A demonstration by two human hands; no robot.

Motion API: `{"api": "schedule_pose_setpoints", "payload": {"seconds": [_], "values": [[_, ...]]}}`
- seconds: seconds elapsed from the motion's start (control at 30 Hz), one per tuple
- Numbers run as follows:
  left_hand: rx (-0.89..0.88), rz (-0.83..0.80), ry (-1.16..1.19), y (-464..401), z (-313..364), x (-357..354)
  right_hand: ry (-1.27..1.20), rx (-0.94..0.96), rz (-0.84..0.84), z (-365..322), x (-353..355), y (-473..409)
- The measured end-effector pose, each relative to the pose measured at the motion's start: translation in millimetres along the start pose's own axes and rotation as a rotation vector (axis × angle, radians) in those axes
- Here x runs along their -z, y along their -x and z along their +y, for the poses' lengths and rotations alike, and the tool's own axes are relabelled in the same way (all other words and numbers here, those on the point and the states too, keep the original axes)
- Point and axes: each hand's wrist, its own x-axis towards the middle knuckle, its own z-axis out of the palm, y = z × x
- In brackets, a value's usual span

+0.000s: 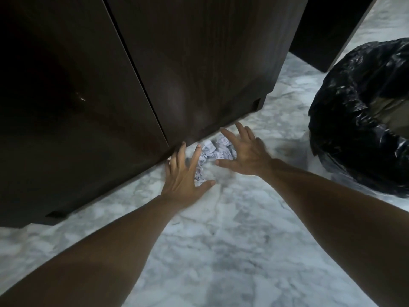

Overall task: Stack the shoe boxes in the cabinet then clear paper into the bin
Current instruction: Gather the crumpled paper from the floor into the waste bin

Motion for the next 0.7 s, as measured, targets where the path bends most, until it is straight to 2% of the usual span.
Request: {"api": "schedule_pose_setpoints", "payload": {"seconds": [0.13,0.5,0.7], "values": [[-0.083,-0.034,-0.123,-7,1,-7,0.039,0.026,-0.057,2,-8,-3],[-0.153,-0.123,-0.251,-31,14,2,-0.020,0.071,0.114,14,-29,26],[-0.173,-0.134,-0.255,-39,17,7,-0.018,0.054,0.097,17,-27,35]]}}
